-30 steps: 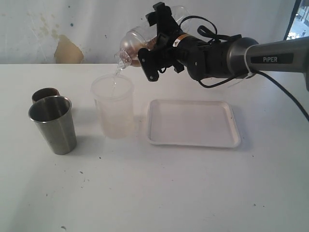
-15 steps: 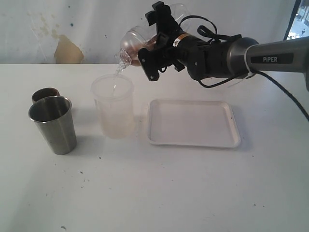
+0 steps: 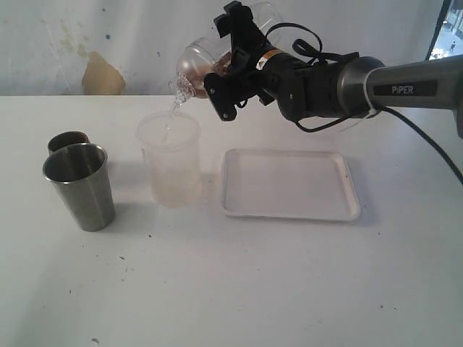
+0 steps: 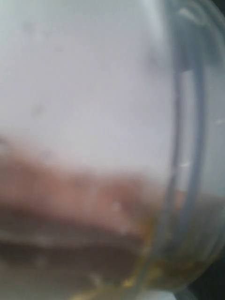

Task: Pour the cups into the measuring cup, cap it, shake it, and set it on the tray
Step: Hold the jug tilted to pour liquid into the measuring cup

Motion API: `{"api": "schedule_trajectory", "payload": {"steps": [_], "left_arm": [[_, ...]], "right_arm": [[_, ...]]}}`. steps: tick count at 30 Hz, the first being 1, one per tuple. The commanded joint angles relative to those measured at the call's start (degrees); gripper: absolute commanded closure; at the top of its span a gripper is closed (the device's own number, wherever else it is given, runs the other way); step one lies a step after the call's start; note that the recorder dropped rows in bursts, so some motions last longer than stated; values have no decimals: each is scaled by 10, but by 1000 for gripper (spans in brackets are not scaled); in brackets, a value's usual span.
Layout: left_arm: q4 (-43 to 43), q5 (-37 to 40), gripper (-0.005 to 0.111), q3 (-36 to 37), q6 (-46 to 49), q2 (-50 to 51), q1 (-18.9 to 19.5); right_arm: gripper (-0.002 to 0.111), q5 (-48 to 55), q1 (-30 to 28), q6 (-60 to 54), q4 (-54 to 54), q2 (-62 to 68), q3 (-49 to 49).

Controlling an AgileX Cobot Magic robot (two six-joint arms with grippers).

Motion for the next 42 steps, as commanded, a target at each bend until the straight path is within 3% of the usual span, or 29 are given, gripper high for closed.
{"api": "schedule_trajectory", "payload": {"steps": [1,42], "left_arm": [[-5,-5,107,2,0,-3,-1],[-5,-5,107,2,0,-3,-1]], "right_arm": [[108,-41,1,-11,2,-14,-6],[108,-57,1,-42,2,-14,-6]]}}
